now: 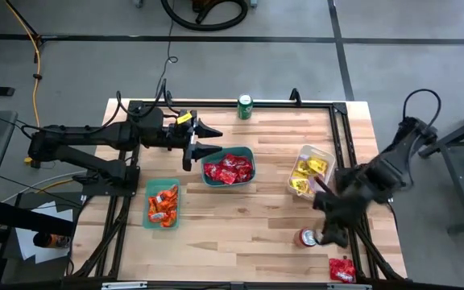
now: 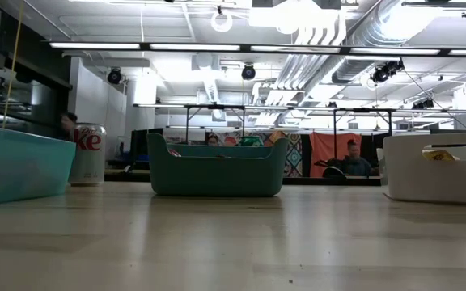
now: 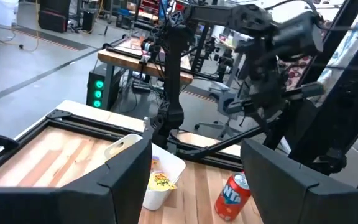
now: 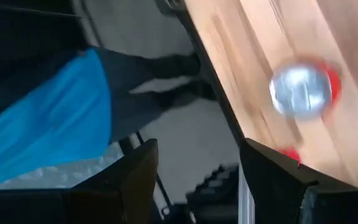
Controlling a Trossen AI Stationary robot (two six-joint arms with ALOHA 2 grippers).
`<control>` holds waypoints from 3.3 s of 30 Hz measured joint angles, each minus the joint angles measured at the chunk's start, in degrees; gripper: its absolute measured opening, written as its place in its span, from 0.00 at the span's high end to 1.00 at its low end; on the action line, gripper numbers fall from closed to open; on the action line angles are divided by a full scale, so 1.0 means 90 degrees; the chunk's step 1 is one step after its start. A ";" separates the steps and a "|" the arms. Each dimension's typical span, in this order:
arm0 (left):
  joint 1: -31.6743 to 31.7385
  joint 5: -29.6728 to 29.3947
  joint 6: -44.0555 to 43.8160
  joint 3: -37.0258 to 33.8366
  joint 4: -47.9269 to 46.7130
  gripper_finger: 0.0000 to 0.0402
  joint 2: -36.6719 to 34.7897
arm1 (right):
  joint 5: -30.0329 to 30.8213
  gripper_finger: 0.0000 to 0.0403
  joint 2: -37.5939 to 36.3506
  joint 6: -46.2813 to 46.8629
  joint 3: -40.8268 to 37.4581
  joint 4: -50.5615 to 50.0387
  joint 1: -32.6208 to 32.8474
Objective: Sort candy
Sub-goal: Put the red candy into the green bin
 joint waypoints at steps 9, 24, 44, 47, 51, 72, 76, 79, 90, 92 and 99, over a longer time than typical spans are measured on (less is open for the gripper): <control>0.0000 0.0002 -0.0104 -0.0002 0.0001 0.42 0.0000 | 0.0436 0.44 0.0554 0.2062 0.0000 -0.1223 0.1732; 0.0000 0.0010 -0.0046 -0.0002 -0.0006 0.42 0.0000 | -0.0761 0.44 0.0819 0.2814 -0.2987 0.2671 0.2151; 0.0032 -0.0154 -0.0044 -0.0002 -0.0013 0.42 0.0000 | -0.0287 0.44 0.0827 0.1254 -0.4269 0.3966 0.2613; 0.0032 -0.0247 -0.0046 -0.0002 -0.0013 0.42 0.0000 | 0.0164 0.44 0.0827 0.1069 -0.4269 0.3965 0.2830; 0.0032 -0.0313 -0.0046 -0.0002 -0.0013 0.42 0.0000 | 0.0511 0.44 0.0828 0.0978 -0.4269 0.3963 0.2957; 0.0034 -0.0330 0.0012 -0.0005 -0.0013 0.42 0.0001 | -0.0407 0.50 0.1927 0.0827 -0.4266 0.4688 0.3045; 0.0090 -0.0328 0.0012 -0.0005 -0.0013 0.42 0.0000 | -0.0457 0.69 0.1927 0.0681 -0.4076 0.4698 0.3045; 0.0168 -0.0330 0.0012 -0.0005 -0.0015 0.42 0.0000 | -0.0424 0.92 0.1927 0.0680 -0.3956 0.4678 0.3019; 0.0392 -0.0328 0.0012 -0.0005 -0.0016 0.42 0.0002 | 0.0007 0.99 0.1921 0.1188 -0.3759 0.4663 0.2902; 0.0419 -0.0328 0.0012 -0.0005 -0.0018 0.42 0.0002 | 0.0012 1.00 0.1860 0.1252 -0.3759 0.4661 0.2902; 0.0533 -0.0325 0.0012 -0.0005 -0.0018 0.42 0.0001 | 0.0192 1.00 0.1180 0.1459 -0.3759 0.4399 0.2902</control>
